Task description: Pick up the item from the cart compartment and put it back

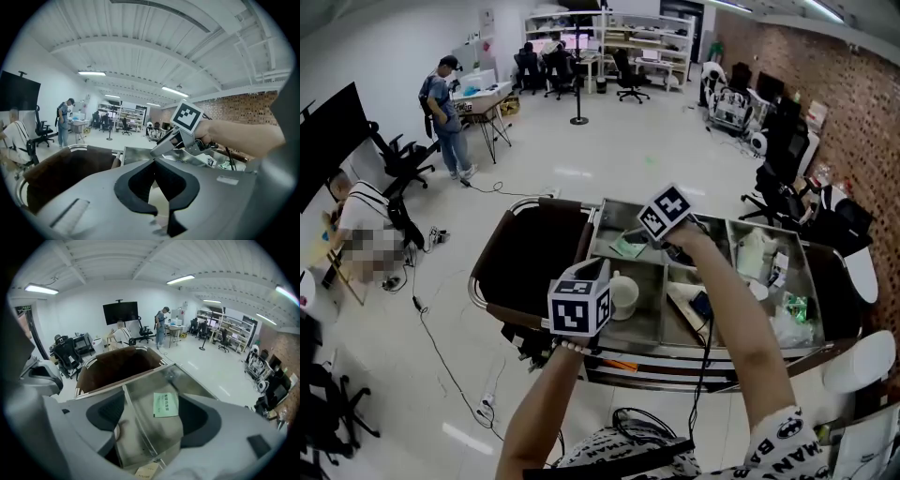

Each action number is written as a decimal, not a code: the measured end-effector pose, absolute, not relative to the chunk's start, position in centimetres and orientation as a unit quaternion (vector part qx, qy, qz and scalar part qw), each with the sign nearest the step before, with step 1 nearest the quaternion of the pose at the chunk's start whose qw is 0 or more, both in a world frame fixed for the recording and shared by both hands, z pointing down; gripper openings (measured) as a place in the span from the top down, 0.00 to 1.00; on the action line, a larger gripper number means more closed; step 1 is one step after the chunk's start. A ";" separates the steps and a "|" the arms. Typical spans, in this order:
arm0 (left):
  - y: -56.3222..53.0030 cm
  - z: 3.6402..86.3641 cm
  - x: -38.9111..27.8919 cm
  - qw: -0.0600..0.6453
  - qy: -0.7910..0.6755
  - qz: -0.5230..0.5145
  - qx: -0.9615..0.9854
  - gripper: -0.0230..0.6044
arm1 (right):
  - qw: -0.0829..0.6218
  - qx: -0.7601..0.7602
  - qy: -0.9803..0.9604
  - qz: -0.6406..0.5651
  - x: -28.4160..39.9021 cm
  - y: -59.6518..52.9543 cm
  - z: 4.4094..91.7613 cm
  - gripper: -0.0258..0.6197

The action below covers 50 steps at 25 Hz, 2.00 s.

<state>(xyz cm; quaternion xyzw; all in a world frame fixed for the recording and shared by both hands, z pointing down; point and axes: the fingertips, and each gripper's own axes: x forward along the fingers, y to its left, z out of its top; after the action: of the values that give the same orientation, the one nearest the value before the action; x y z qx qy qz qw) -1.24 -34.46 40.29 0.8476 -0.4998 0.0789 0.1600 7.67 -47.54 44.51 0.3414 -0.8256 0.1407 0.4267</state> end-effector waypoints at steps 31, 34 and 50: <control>-43.5 43.9 -2.6 0.214 -0.539 0.087 0.810 0.96 | 0.626 0.250 -0.710 0.201 6.9 -54.5 60.8 0.45; -43.1 44.0 -2.8 0.217 -0.538 0.084 0.810 0.96 | 0.622 0.249 -0.715 0.198 6.4 -54.2 60.5 0.66; -40.7 42.7 -3.3 0.193 -0.535 0.075 0.819 0.96 | 0.410 0.344 -0.836 0.118 6.1 -52.9 45.1 0.80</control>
<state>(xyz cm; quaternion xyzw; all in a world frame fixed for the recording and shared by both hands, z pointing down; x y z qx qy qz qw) -3.28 -40.70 42.68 0.8187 -0.5354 0.0749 0.1933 6.11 -52.87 45.07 0.3443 -0.8360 0.1184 0.4105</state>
